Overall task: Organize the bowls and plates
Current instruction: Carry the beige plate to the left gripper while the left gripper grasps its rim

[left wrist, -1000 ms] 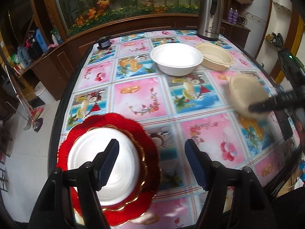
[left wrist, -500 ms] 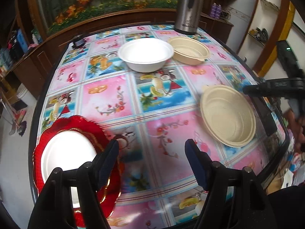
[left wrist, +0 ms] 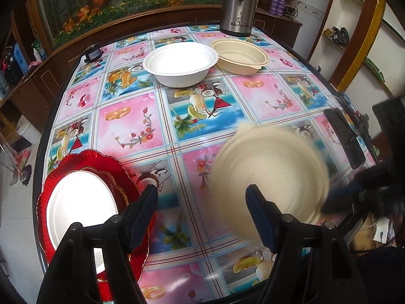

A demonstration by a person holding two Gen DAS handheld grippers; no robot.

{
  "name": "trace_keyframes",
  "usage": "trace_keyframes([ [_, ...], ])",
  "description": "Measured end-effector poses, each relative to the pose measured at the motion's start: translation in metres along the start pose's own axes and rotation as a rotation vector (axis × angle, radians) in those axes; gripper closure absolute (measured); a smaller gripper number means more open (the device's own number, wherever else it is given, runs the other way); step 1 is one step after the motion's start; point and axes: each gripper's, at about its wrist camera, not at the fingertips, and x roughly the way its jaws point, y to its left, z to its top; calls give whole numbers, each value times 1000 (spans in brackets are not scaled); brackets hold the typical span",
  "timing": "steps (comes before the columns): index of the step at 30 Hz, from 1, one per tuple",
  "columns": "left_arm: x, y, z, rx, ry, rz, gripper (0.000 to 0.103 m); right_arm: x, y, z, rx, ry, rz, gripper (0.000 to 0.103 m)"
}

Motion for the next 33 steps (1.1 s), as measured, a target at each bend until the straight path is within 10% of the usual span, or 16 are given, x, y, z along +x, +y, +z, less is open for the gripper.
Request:
trace_keyframes([
  [3,-1,1,-2,0,-1,2,32,7,17,-3,-83,62,2,59],
  [13,-15,21,-18,-78,-1,0,32,-14,22,35,-199,-29,-69,59],
  [24,-24,28,-47,-155,26,10,32,57,46,87,-413,102,-148,59],
  [27,-25,29,-51,-183,31,3,32,65,38,88,-362,124,-170,87],
  [33,-20,22,-48,-188,39,-12,32,25,-15,67,26,17,-173,89],
])
